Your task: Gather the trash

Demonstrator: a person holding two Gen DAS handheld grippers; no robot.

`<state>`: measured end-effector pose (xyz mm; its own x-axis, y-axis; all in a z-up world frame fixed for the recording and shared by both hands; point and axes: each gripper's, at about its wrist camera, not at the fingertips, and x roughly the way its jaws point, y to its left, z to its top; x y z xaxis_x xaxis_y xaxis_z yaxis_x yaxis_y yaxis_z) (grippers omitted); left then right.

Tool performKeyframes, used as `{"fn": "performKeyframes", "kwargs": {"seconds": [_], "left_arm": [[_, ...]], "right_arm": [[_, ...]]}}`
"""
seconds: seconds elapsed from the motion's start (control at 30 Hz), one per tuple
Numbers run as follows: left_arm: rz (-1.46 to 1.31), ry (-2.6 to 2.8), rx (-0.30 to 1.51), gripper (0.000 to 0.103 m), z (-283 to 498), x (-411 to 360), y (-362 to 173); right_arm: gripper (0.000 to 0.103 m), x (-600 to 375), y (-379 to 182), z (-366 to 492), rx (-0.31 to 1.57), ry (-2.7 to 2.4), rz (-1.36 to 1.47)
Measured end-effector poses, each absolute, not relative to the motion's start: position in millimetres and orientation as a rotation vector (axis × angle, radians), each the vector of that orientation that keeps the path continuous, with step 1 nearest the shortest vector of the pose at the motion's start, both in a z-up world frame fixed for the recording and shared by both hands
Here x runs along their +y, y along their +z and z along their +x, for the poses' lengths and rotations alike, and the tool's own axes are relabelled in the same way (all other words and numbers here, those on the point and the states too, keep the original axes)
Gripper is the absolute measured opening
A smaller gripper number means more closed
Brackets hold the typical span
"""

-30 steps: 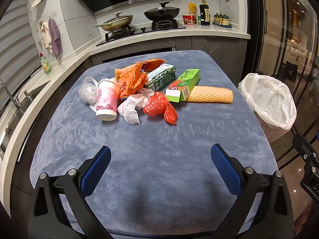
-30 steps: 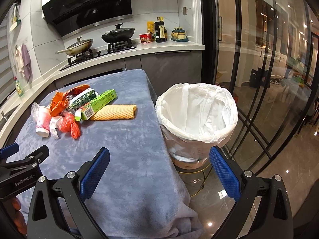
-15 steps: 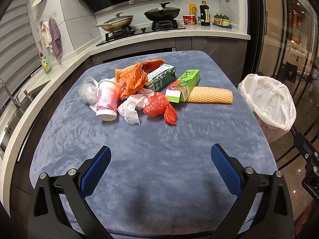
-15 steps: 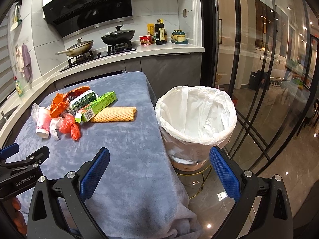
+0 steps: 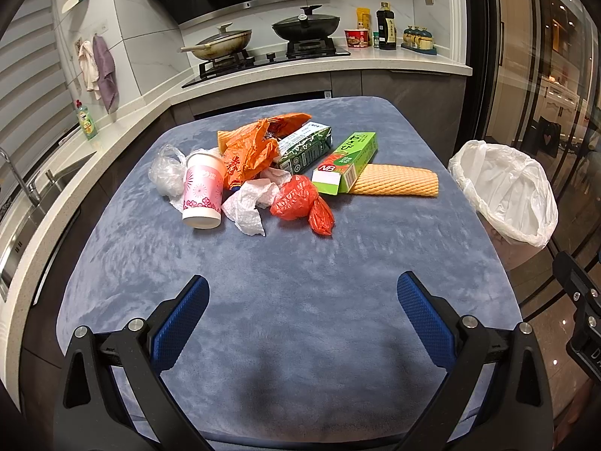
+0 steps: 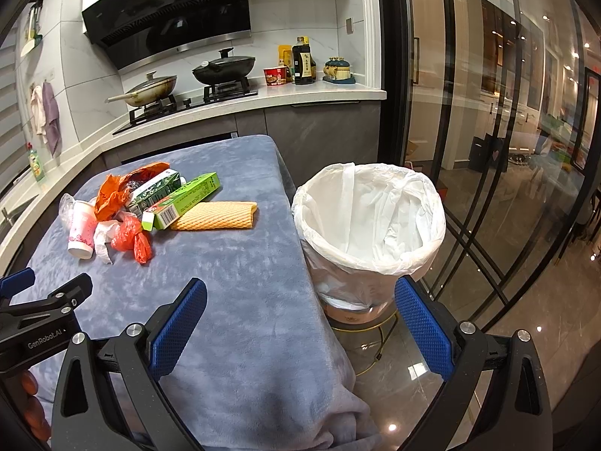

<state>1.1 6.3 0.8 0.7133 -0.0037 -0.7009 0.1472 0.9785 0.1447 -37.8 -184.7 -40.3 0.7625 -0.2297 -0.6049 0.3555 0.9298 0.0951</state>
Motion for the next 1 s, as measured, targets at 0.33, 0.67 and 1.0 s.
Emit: {"fn": "performKeyframes", "kwargs": {"seconds": [0.33,0.67,1.0], "left_arm": [[0.196,-0.083,0.772,0.096,1.1,6.3,0.9],[0.194,-0.084,0.772,0.096,0.6,4.5,3.3],[0.194,-0.084,0.771,0.096,0.3,4.5,3.5]], "right_arm": [[0.096,-184.2,-40.1,-37.6,0.628,-0.322,0.208],[0.096,-183.9,-39.6,-37.7,0.627,-0.322,0.206],[0.096,-183.0,-40.5,-37.5,0.628,-0.322,0.207]]}}
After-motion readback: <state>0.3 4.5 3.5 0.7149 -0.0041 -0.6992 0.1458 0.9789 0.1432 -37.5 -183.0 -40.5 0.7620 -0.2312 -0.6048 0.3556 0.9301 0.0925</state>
